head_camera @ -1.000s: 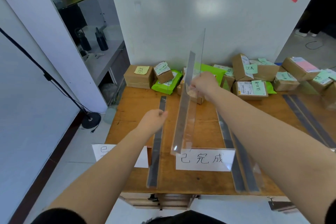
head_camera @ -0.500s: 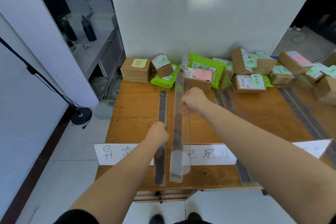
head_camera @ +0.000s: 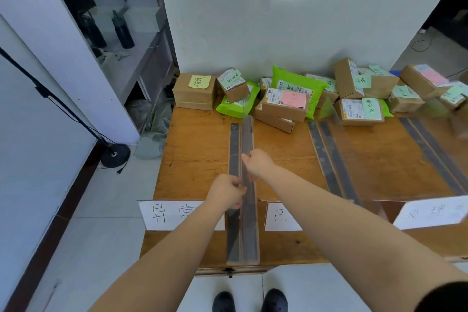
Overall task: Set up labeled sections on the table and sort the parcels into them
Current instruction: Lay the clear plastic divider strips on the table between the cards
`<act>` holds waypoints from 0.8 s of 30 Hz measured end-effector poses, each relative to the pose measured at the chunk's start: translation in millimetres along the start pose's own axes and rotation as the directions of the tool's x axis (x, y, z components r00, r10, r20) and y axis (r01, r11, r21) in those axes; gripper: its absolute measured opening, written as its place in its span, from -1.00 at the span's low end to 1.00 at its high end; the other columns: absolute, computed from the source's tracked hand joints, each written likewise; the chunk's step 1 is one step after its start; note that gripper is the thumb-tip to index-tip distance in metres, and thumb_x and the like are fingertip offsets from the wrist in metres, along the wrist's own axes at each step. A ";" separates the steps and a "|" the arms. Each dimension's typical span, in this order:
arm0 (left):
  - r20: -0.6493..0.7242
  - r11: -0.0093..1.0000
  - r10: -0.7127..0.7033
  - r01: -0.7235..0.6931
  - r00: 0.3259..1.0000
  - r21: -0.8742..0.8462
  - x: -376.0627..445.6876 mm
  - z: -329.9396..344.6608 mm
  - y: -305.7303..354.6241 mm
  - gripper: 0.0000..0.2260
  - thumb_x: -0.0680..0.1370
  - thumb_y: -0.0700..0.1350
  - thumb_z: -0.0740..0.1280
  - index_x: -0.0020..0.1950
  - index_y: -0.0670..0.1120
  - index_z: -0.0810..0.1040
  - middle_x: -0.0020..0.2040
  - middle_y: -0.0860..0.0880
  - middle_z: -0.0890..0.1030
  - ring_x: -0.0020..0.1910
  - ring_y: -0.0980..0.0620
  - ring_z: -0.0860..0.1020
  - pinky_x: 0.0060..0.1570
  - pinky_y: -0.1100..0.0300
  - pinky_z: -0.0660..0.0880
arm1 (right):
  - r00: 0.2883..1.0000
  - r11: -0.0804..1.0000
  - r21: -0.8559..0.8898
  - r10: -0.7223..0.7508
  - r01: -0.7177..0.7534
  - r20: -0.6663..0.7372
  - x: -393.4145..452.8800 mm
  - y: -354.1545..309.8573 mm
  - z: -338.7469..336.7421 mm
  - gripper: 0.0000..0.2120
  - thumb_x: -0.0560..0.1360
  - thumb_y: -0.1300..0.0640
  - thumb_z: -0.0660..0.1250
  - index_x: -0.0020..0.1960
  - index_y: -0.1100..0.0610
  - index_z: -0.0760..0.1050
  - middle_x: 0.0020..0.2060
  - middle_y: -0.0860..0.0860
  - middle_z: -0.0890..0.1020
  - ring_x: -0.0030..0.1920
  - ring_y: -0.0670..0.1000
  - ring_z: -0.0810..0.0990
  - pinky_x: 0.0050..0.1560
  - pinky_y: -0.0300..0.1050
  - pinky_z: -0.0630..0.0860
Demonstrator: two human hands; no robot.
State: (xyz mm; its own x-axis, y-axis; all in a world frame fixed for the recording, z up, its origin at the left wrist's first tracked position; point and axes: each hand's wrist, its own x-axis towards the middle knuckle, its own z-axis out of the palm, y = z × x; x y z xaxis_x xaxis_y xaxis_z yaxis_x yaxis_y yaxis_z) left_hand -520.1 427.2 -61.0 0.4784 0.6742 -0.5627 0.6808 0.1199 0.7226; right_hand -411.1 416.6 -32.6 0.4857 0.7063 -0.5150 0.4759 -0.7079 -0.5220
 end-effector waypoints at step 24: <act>0.077 0.981 0.113 -0.099 0.991 -0.165 13.5 -0.1 -8.4 -0.86 0.47 -0.23 0.38 -0.04 -0.02 0.52 -0.15 -0.01 0.56 -0.07 0.03 0.54 -0.15 0.24 0.52 | 0.999 1.000 -0.012 -0.019 0.020 0.030 16.5 7.0 15.7 -0.69 0.59 0.24 0.06 0.18 0.40 0.42 -0.22 0.14 0.41 -0.11 0.10 0.38 -0.08 -0.11 0.30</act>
State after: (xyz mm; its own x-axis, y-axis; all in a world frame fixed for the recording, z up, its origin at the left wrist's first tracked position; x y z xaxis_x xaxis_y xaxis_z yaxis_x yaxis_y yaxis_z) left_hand -519.4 435.4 -74.6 0.5935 0.6253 -0.5068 0.5295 0.1709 0.8309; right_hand -411.3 423.4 -55.4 0.4539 0.7199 -0.5251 0.4940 -0.6937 -0.5241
